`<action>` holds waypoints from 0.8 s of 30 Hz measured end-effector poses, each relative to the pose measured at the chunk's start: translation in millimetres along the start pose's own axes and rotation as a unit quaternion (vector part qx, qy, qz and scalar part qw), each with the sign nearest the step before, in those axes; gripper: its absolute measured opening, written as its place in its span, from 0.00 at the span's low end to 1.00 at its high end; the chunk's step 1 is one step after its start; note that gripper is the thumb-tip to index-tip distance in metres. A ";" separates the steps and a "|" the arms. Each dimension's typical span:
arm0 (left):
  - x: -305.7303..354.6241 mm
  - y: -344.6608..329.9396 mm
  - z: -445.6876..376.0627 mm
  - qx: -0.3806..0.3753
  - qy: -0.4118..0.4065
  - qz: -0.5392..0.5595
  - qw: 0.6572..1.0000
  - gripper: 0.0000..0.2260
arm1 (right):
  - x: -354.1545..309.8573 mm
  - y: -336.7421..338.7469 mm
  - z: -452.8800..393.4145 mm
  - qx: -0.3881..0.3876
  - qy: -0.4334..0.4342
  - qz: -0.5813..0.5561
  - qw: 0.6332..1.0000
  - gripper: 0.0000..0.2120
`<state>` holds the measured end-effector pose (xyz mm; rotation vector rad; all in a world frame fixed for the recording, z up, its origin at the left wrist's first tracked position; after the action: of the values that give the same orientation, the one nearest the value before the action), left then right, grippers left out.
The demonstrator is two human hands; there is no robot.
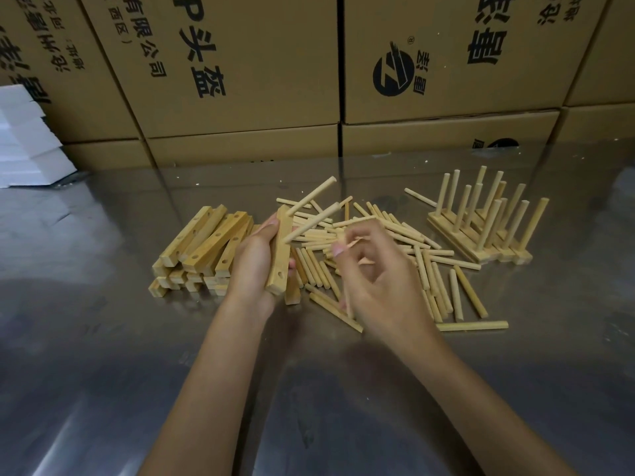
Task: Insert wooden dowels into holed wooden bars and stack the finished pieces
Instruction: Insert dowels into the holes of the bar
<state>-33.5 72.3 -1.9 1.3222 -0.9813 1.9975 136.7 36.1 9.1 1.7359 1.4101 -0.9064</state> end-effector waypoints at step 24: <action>-13.4 -26.5 22.6 -0.103 -0.149 -0.127 0.975 0.14 | 3.3 -5.1 10.2 -0.136 0.159 0.212 0.955 0.07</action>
<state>3.6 68.9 -1.4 1.5706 -1.0597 1.4930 131.4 29.7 0.7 1.9176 1.2119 -0.1979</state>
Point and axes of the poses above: each hand's wrist, its own z-axis away from the middle knuckle, its own y-axis out of the back of the hand, x = y × z, the point moved 3 cm from there along -z, towards the middle knuckle, and after that the axes turned 14 degrees about x, right-handed, at the moved point
